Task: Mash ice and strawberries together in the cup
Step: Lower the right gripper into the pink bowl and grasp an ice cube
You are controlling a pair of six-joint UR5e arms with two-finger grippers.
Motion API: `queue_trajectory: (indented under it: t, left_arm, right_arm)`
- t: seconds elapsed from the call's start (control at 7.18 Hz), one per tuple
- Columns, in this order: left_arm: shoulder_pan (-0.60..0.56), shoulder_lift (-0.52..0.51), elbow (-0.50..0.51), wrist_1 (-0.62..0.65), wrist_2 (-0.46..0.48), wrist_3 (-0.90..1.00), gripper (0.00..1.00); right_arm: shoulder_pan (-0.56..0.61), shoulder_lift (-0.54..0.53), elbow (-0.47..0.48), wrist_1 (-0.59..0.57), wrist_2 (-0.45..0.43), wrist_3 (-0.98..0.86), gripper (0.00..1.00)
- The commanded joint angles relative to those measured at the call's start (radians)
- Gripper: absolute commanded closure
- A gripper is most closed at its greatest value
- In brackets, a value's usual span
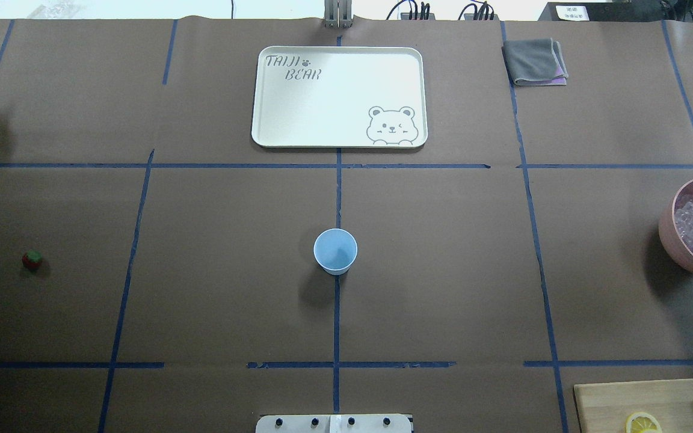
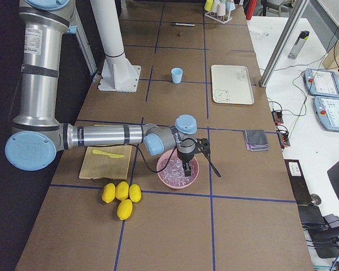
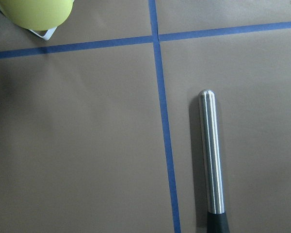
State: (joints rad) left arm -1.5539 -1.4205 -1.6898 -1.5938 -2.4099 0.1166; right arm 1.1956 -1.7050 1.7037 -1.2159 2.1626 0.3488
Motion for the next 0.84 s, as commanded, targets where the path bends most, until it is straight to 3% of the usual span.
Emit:
queue_trajectory:
  t: [0.0,0.7]
  left_arm:
    - [0.000,0.000,0.001,0.000,0.000,0.000,0.00]
    - [0.000,0.000,0.001,0.000,0.000,0.000,0.00]
  right_arm:
    - [-0.004,0.002,-0.004,-0.001,-0.001,-0.001,0.20]
    - [-0.007,0.001,-0.006,-0.001,-0.001,-0.002,0.23]
